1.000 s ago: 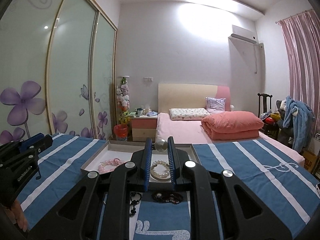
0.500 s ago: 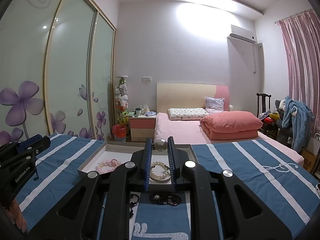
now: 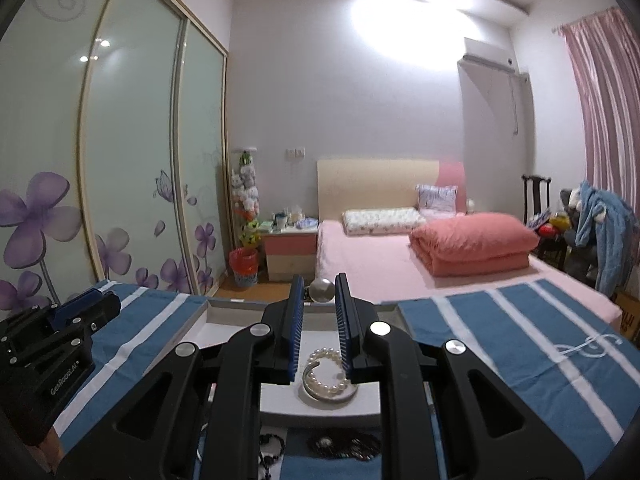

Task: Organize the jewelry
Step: 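Drop the ring into the tray with the left tool while the right tool releases the pearl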

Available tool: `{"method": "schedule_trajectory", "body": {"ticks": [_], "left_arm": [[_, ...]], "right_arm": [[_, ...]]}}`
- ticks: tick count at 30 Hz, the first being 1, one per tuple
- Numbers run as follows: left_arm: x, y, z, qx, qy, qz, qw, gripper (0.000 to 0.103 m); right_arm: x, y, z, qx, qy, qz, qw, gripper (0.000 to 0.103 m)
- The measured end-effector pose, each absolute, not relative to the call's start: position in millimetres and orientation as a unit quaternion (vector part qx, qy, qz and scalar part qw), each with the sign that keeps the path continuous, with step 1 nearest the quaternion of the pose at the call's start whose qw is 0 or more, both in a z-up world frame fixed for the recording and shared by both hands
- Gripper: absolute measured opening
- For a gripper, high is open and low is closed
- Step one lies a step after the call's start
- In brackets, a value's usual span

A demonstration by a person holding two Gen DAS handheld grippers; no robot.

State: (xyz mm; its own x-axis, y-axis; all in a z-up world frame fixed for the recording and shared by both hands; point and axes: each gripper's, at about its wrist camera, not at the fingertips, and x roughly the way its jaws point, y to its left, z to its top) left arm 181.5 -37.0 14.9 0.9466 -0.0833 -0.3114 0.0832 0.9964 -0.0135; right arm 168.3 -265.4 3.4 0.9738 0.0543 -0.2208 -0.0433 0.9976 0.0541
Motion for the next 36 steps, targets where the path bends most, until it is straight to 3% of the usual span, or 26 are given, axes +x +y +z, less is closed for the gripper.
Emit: {"method": "schedule_trajectory", "body": {"ticks": [10,23,27,30,33,36], "left_arm": [[248,-44,-13,-0.007,0.221,-0.052,0.974,0.022],[286,-56,-30,0.002,0.254,-0.062,0.965,0.022],[293,-51,-33,-0.004,0.265,-0.058,0.962,0.033],[295,-47,-34,-0.007,0.267,-0.056,0.962,0.033],[293,-43,-32,-0.011,0.266,-0.054,0.962,0.033],[292,-41,-30,-0.014,0.264,-0.052,0.963,0.033]], "right_arm": [[230,-273,-29,0.059,0.206,0.035,0.976,0.017],[268,-268,-41,0.065,0.259,0.042,0.963,0.017],[273,-271,-44,0.074,0.275,0.047,0.957,0.017],[274,-274,-45,0.079,0.281,0.046,0.955,0.017],[274,-279,-45,0.085,0.281,0.043,0.955,0.027],[272,-282,-44,0.089,0.278,0.039,0.956,0.029]]}}
